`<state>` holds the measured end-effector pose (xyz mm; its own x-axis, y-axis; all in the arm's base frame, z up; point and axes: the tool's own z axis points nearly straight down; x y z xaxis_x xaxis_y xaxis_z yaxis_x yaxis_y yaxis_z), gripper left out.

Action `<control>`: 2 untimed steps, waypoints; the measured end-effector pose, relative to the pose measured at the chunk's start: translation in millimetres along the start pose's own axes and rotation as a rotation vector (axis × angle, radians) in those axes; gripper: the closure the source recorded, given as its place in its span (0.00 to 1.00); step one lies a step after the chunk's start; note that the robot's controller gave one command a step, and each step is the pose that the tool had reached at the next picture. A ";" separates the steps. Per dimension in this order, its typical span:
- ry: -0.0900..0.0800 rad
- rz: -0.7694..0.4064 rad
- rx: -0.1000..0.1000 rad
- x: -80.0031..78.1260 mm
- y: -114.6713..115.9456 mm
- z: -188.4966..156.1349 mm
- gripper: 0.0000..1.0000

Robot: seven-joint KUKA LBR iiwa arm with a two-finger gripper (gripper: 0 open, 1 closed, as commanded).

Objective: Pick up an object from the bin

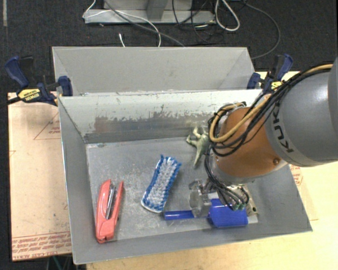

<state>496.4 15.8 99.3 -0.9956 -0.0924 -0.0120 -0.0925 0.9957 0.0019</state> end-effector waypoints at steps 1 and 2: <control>0.000 0.000 0.000 -0.1 0.0 0.0 1.00; -0.003 0.008 0.000 -67.1 -30.5 13.0 1.00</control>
Offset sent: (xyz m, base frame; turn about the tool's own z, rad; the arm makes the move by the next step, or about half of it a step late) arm 0.0689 -0.0239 -0.0122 0.0053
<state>566.1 -8.3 87.0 -0.9963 -0.0845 -0.0150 -0.0845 0.9964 0.0020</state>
